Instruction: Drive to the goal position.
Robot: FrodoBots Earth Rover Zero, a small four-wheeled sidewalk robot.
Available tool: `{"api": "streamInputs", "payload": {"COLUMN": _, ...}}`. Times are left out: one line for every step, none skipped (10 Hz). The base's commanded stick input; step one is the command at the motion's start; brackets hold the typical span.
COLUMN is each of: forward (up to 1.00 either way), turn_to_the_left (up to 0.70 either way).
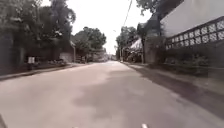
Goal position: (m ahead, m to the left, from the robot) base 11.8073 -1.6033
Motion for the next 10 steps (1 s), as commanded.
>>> {"api": "streamInputs", "payload": {"forward": 0.70, "turn_to_the_left": 0.00}}
{"api": "streamInputs", "payload": {"forward": 0.70, "turn_to_the_left": 0.00}}
{"api": "streamInputs", "payload": {"forward": 0.70, "turn_to_the_left": 0.00}}
{"api": "streamInputs", "payload": {"forward": 0.70, "turn_to_the_left": 0.00}}
{"api": "streamInputs", "payload": {"forward": 0.70, "turn_to_the_left": 0.00}}
{"api": "streamInputs", "payload": {"forward": 0.70, "turn_to_the_left": -0.21}}
{"api": "streamInputs", "payload": {"forward": 0.70, "turn_to_the_left": -0.35}}
{"api": "streamInputs", "payload": {"forward": 0.70, "turn_to_the_left": -0.35}}
{"api": "streamInputs", "payload": {"forward": 0.70, "turn_to_the_left": -0.35}}
{"api": "streamInputs", "payload": {"forward": 0.70, "turn_to_the_left": -0.35}}
